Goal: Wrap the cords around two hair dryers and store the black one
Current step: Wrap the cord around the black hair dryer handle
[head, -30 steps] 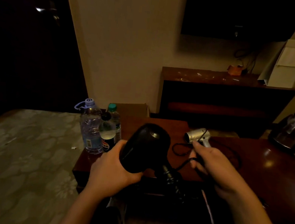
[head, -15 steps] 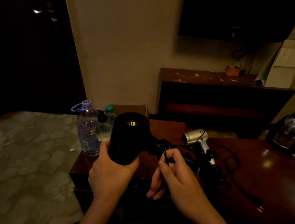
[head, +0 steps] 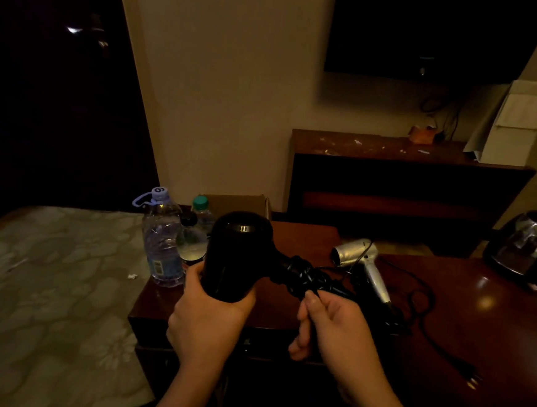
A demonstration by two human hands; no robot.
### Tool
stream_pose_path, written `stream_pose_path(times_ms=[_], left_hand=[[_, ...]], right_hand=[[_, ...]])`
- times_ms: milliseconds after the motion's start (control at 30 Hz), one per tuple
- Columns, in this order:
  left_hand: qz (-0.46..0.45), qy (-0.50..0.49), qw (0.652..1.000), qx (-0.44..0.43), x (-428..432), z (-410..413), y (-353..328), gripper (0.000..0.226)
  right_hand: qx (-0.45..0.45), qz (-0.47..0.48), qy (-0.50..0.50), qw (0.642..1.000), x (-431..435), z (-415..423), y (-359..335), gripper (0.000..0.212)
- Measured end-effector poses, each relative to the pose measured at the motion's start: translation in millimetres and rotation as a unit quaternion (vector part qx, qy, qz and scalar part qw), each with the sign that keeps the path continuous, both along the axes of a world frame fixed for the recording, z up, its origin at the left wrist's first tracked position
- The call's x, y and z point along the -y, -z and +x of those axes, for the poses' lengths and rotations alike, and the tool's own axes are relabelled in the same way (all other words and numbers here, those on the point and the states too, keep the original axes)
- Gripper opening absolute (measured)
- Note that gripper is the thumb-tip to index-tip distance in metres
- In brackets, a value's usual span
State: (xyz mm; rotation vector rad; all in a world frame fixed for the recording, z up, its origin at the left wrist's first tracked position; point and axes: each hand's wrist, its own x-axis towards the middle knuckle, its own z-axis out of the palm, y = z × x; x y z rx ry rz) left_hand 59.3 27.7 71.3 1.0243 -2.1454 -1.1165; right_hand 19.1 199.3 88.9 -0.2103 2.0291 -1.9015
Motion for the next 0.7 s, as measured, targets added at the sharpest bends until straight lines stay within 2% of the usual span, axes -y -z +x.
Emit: stream_pose_path(times_ms=[67, 133, 167, 200, 233, 300, 333, 367, 400, 467, 567, 633, 700], left_hand=[[-0.007, 0.0, 1.0, 0.003, -2.8, -2.8, 0.2, 0.084], [-0.021, 0.002, 1.0, -0.001, -2.4, -3.5, 0.2, 0.087], [-0.027, 0.004, 1.0, -0.001, -0.9, -3.5, 0.3, 0.087], [-0.027, 0.005, 1.0, -0.001, 0.6, -3.6, 0.2, 0.088], [-0.02, 0.002, 1.0, -0.001, 1.2, -3.6, 0.0, 0.088], [-0.001, -0.012, 1.0, -0.011, -0.1, -4.1, -0.5, 0.085], [0.011, -0.017, 1.0, -0.023, -1.9, -4.7, -0.1, 0.083], [0.028, -0.019, 0.999, -0.042, -4.3, -5.5, 1.1, 0.081], [0.047, -0.016, 0.997, -0.066, -6.8, -6.1, 3.2, 0.078], [0.087, 0.002, 0.99, -0.107, -12.5, -8.0, 6.4, 0.071], [0.128, 0.009, 0.983, -0.13, -12.4, -12.5, 8.7, 0.065], [0.185, 0.002, 0.971, -0.152, -6.4, -17.2, 10.8, 0.066], [0.278, 0.003, 0.941, -0.195, 2.2, -19.1, 11.4, 0.068]], right_hand=[[-0.105, 0.129, 0.064, 0.984, 10.7, 9.7, 6.9, 0.035], [-0.244, 0.321, 0.054, 0.914, 18.4, 19.0, 14.8, 0.026], [-0.278, 0.381, 0.045, 0.88, 20.3, 21.2, 16.3, 0.022], [-0.281, 0.39, 0.051, 0.875, 20.9, 20.1, 18.1, 0.02], [-0.268, 0.358, 0.048, 0.893, 19.9, 16.9, 17.6, 0.022], [-0.139, 0.123, 0.068, 0.98, 21.1, 14.6, 11.3, 0.031], [-0.045, -0.016, 0.071, 0.996, 25.7, 17.7, 6.4, 0.033], [0.013, -0.123, 0.064, 0.99, 32.5, 23.2, 1.0, 0.034], [0.027, -0.171, 0.05, 0.984, 39.6, 29.8, -0.1, 0.034], [-0.012, -0.182, 0.031, 0.983, 52.3, 36.1, 7.2, 0.037], [-0.104, -0.102, 0.032, 0.989, 50.2, 19.5, 22.6, 0.042], [-0.098, -0.05, -0.006, 0.994, 37.4, 4.9, 32.2, 0.044], [-0.054, -0.04, -0.056, 0.996, 23.8, -4.4, 39.1, 0.044]])
